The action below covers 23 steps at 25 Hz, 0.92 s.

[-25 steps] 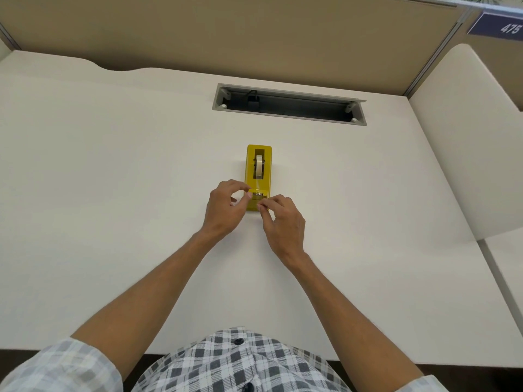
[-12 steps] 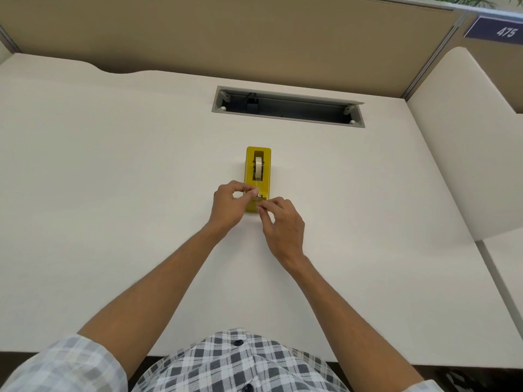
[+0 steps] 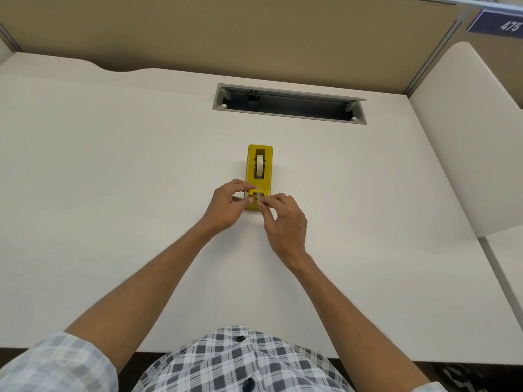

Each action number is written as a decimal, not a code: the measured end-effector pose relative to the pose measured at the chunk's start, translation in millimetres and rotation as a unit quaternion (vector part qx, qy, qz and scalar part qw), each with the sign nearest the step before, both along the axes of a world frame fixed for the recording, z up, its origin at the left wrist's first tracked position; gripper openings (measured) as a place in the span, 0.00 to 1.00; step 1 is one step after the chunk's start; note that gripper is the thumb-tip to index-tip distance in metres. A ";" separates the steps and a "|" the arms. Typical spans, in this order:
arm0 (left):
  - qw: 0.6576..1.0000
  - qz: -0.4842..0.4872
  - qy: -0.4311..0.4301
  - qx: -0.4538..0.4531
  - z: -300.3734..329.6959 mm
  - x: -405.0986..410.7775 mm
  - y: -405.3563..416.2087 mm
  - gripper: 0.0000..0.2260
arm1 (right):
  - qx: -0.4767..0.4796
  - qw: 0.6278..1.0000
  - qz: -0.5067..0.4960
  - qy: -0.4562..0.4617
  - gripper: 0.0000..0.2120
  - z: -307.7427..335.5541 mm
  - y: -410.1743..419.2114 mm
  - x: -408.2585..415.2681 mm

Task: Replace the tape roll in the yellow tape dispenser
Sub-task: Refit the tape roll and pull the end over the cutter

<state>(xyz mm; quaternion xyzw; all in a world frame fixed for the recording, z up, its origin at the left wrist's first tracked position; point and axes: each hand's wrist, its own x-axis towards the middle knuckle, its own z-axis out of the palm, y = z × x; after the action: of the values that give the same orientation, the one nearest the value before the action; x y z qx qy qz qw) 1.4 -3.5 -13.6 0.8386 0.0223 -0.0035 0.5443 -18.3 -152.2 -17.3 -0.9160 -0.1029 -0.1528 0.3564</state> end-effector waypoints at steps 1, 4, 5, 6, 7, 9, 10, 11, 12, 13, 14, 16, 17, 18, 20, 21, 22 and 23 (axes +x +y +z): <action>1.000 -0.001 -0.004 -0.001 -1.1 0.3 -0.2 0.11 | -0.001 1.000 0.002 -0.001 0.04 0.8 0.2 0.0; 1.000 -0.006 -0.010 0.007 -4.2 0.2 0.2 0.12 | -0.008 1.000 0.005 -0.002 0.04 -0.4 0.4 -0.1; 1.000 -0.004 -0.009 0.011 -4.9 0.4 0.2 0.12 | -0.010 1.000 0.006 0.000 0.04 -1.7 0.3 -0.4; 1.000 -0.002 -0.007 0.013 -5.1 0.8 0.2 0.12 | -0.013 1.000 0.006 0.002 0.04 -3.2 0.5 -0.7; 1.000 0.001 -0.006 0.014 -5.0 1.2 0.2 0.12 | -0.015 1.000 0.007 0.003 0.05 -4.3 0.9 -0.9; 1.000 0.001 -0.007 0.010 -4.8 1.2 -0.1 0.11 | -0.016 1.000 0.008 0.003 0.04 -5.1 1.6 -0.3; 1.000 0.000 -0.008 0.010 -4.8 1.2 -0.1 0.11 | -0.015 1.000 0.008 0.004 0.04 -5.1 1.7 0.1; 1.000 -0.001 -0.007 0.011 -5.0 1.1 -0.3 0.11 | -0.014 1.000 0.008 0.005 0.04 -5.0 1.8 0.5; 1.000 -0.002 -0.006 0.013 -5.0 1.0 0.3 0.11 | -0.013 1.000 0.008 0.007 0.04 -5.4 1.8 1.0; 1.000 -0.002 -0.004 0.014 -4.6 1.0 0.7 0.11 | -0.013 1.000 0.008 0.008 0.04 -5.9 1.8 1.3; 1.000 -0.002 -0.003 0.014 -3.7 1.2 1.0 0.12 | -0.014 1.000 0.007 0.010 0.05 -6.5 1.7 1.3; 1.000 -0.001 -0.005 0.014 -1.7 1.6 1.0 0.11 | -0.021 1.000 0.005 0.011 0.05 -7.9 2.1 2.0; 1.000 0.001 -0.007 0.016 -1.0 1.5 0.5 0.11 | -0.025 1.000 0.005 0.011 0.04 -8.3 2.5 2.9; 1.000 0.003 -0.010 0.019 -0.5 0.8 0.0 0.11 | -0.027 1.000 0.005 0.009 0.04 -8.7 2.9 3.9; 1.000 0.004 -0.016 0.020 -1.2 -1.1 -1.5 0.11 | -0.031 0.999 0.005 -0.003 0.03 -9.6 4.1 4.5; 1.000 0.004 -0.021 0.018 -2.2 -1.8 -2.0 0.11 | -0.035 0.999 0.003 -0.014 0.02 -10.5 4.7 4.4; 0.999 0.003 -0.029 0.018 -3.8 -2.4 -2.0 0.11 | -0.038 0.999 0.000 -0.026 0.02 -11.4 5.1 4.0; 0.999 0.002 -0.039 0.021 -5.2 -2.9 -2.1 0.11 | -0.038 0.999 -0.002 -0.037 0.02 -12.3 5.0 3.8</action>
<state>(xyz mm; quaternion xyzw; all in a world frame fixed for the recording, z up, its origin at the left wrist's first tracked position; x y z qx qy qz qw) -1.5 -5.6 -18.8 0.8494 0.0026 0.0302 0.5268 -14.6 -147.2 -29.6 -0.9229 -0.1201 -0.1830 0.3167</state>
